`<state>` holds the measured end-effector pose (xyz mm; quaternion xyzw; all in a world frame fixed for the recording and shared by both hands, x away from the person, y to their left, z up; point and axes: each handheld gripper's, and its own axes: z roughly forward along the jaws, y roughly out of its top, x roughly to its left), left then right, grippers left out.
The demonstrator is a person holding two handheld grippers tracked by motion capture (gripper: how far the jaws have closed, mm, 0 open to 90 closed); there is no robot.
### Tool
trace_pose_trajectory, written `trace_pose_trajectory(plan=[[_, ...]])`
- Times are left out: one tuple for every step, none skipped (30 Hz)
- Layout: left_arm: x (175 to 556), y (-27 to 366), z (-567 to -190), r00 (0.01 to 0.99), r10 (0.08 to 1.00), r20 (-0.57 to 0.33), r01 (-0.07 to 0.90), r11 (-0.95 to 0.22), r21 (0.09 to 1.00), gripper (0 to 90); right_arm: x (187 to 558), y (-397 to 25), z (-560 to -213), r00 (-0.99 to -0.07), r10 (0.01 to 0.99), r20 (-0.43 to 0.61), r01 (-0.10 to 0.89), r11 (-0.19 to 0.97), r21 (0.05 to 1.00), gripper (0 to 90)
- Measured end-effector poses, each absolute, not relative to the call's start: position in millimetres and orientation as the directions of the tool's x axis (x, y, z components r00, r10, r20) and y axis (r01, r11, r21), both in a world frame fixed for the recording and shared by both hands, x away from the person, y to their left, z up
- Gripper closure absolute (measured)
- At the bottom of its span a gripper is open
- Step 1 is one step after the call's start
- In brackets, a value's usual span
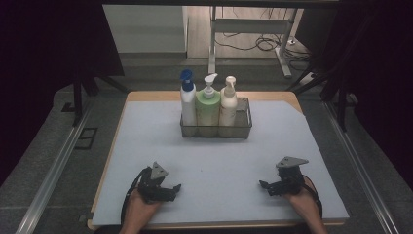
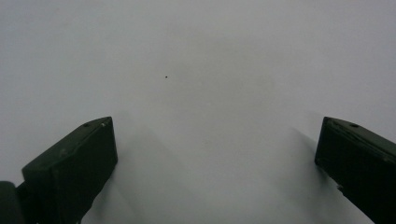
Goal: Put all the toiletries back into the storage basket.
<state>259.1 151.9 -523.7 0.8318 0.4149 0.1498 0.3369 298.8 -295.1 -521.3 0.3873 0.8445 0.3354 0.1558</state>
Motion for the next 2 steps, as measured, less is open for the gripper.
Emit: trace_pose_trajectory(plan=[[259.1, 151.9, -523.6, 0.611, 0.791, -0.030, 0.589, -0.429, 0.685, 12.3, 298.5, -295.4, -521.6, -0.653, 0.758, -0.002, 0.549, 0.475, 0.688, 0.0], [259.3, 152.2, -523.6, 0.612, 0.790, -0.031, 0.589, -0.429, 0.684, 12.3, 298.5, -295.4, -521.6, -0.653, 0.758, -0.002, 0.549, 0.474, 0.688, 0.0]])
